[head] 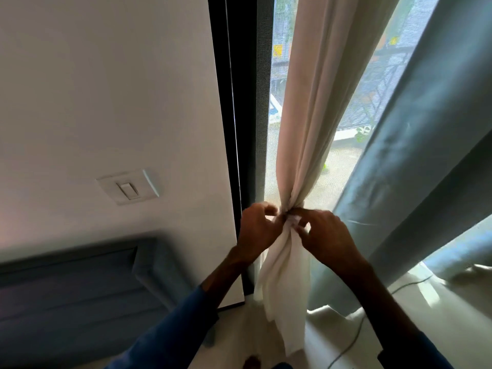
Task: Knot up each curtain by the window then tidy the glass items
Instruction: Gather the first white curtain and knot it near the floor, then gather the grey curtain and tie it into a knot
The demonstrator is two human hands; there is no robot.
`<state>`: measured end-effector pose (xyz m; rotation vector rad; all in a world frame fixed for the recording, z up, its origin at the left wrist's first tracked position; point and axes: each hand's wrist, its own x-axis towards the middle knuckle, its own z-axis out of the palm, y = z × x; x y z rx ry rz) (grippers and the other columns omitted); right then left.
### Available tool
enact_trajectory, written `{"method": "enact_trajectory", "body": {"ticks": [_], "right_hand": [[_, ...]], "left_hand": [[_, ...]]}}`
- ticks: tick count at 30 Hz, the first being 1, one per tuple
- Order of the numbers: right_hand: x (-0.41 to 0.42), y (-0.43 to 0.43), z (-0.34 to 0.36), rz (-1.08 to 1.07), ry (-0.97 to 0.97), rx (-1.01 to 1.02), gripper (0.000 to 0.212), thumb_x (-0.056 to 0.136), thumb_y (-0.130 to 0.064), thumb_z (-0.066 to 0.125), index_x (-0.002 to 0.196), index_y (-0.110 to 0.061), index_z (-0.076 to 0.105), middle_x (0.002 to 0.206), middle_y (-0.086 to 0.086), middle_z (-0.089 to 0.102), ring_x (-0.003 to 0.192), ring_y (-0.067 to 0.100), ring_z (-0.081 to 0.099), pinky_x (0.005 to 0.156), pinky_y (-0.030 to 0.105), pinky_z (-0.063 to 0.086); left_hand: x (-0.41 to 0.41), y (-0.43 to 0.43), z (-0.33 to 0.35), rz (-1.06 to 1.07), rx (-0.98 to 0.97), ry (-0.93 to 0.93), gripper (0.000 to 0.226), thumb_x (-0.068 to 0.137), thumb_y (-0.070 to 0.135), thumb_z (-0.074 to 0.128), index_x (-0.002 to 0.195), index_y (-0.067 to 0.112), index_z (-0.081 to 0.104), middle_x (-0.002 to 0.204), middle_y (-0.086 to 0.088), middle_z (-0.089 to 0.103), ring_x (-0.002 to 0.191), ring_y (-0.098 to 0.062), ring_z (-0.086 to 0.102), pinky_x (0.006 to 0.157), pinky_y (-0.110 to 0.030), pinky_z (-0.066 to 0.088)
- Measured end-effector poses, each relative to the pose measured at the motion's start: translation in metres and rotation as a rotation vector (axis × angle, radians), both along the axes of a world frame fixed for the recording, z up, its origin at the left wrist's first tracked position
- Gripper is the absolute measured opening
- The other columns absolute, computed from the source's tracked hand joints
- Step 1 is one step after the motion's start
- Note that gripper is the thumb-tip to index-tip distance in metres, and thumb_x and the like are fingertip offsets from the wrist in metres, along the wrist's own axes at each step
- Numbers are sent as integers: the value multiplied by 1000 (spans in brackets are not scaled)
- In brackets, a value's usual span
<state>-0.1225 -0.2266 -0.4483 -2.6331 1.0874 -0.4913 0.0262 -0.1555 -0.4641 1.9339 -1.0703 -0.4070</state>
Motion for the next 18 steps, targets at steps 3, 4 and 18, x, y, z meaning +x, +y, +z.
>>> {"method": "enact_trajectory", "body": {"ticks": [3,4,18], "right_hand": [[-7,-5,8,-20,-138,55,40,84,-22,72,119,-41,64,86,-14,70,70,10,69,71,35,57],[-9,-6,9,-16,-172,73,40,83,-18,73,117,-39,65,86,-14,70,67,6,68,70,36,58],[-46,-42,95,-151,-444,-205,31,84,-11,75,115,-18,73,103,-3,75,77,3,67,68,14,53]], "left_hand": [[6,0,-4,12,7,43,28,85,48,68,73,23,71,68,11,72,56,-4,68,66,-35,61],[5,-1,-3,-10,3,66,26,87,43,68,73,22,72,68,10,72,55,-6,69,65,-36,62],[-46,-61,91,-448,-341,-51,10,88,14,65,95,10,71,90,7,73,71,-1,67,65,-7,49]]}}
